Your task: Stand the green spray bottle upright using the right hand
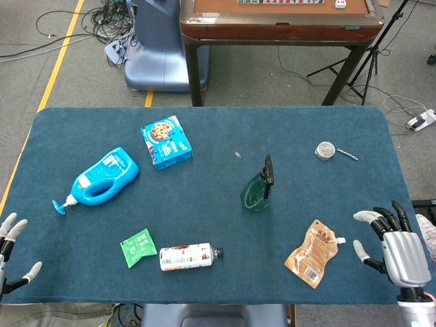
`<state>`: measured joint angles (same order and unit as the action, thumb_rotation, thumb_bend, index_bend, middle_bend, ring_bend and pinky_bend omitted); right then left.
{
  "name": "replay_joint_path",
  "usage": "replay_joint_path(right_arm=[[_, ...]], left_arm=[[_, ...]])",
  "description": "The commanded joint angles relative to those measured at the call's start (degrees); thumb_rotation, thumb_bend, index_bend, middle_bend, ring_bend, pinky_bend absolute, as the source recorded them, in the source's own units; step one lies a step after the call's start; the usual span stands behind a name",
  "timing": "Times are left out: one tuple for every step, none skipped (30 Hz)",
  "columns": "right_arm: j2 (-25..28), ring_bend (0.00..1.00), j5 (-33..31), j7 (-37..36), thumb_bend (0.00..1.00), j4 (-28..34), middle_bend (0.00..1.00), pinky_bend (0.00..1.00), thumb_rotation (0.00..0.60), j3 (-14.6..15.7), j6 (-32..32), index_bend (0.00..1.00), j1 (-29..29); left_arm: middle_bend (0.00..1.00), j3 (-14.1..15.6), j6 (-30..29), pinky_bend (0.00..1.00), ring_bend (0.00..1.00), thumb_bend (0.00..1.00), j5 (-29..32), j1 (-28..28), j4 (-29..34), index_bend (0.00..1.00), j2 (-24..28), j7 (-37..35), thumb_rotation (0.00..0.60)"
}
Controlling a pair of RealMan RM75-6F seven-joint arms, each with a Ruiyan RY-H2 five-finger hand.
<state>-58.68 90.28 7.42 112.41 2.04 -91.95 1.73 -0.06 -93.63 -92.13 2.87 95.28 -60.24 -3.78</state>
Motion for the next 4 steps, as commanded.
replay_joint_path(right_arm=[[-0.51,0.18,0.49,0.13,0.34,-0.21,0.33,0.04,0.6,-0.02,-0.39,0.33,-0.52],[-0.54,0.18,0.57,0.11,0.34,-0.23,0.33,0.04,0.6,-0.07,-0.41,0.33,-0.61],[-0.56,0.18,0.63,0.16,0.34,-0.26,0.33,0.04,0.6,-0.14,-0.4,0.33,-0.68],[-0.6,0.18,0.67,0.26,0.34,-0.29,0.33,0.04,0.6,-0.25,-0.38,0.33,-0.76]], left_arm=[[0.0,0.02,0.06,0.02,0.06,0.26,0.01,-0.05,0.03,0.1,0.05,0.05,0.6],[0.0,0.03,0.09,0.02,0.06,0.26,0.01,-0.08,0.05,0.1,0.06,0.08,0.6],[0.0,0.05,0.12,0.02,0.06,0.26,0.03,-0.09,0.07,0.1,0.05,0.1,0.6],[0.0,0.05,0.17,0.02,0.06,0.26,0.06,-0.12,0.07,0.1,0.03,0.11,0.6]])
